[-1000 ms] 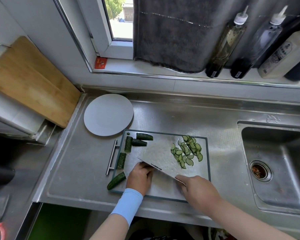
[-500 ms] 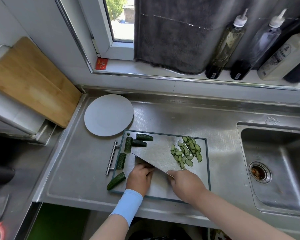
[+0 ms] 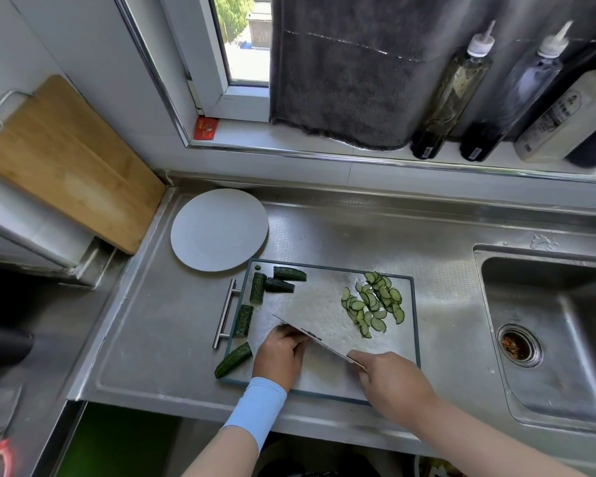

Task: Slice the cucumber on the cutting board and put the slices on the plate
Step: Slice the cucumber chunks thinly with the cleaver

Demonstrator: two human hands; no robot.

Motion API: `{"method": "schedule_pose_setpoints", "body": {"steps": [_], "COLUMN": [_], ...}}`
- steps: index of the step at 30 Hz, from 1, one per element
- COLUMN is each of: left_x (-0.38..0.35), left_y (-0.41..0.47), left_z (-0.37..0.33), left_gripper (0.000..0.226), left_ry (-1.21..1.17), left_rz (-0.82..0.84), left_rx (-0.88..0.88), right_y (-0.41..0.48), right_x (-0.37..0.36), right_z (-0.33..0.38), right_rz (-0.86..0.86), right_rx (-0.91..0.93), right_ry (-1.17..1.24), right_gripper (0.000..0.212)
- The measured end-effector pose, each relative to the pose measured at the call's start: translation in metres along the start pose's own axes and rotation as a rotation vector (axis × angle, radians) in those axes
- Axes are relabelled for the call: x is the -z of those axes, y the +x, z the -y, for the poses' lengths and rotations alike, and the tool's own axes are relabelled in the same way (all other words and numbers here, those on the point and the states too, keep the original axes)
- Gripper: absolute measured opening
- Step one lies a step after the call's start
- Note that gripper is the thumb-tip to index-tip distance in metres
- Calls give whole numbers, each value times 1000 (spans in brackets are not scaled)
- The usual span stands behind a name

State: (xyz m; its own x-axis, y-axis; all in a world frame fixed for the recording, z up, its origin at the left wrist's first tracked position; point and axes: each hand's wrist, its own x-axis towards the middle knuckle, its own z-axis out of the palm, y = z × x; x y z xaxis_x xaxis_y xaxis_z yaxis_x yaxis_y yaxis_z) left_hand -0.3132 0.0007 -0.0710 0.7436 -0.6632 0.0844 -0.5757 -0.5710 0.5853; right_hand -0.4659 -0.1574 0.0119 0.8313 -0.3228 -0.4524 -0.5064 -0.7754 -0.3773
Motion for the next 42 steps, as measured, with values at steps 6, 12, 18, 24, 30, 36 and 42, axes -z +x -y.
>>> {"method": "schedule_pose_setpoints", "body": {"steps": [6,12,18,24,30,36,42], "left_x": [-2,-2,-3,-6,-2,-2,-2], "left_y": [-1,-1,-1,-5,-3,-4,-3], "left_z": [3,2,2,4,0,1,2], "left_gripper": [26,28,28,26,27,23,23], "left_ry": [-1,-32,-35,-31,-24,-53,-51], "left_rz": [1,-39,-100,-114,-93,-60,-60], "left_rx": [9,4,-52,-34,-29,10,13], "right_y": [-1,16,32,27,11,-3,2], "right_x": [2,1,-2,-2,-4,1,-1], "right_z": [-1,12,25,23,14,0,6], "right_rz": [31,62,68,25,1,1,31], "right_rx": [-16,-13,-10,32,38,16,-3], "right_ry": [10,43,51,18,22,-1,29], "right_gripper": [18,17,23,20,16,15,17]}}
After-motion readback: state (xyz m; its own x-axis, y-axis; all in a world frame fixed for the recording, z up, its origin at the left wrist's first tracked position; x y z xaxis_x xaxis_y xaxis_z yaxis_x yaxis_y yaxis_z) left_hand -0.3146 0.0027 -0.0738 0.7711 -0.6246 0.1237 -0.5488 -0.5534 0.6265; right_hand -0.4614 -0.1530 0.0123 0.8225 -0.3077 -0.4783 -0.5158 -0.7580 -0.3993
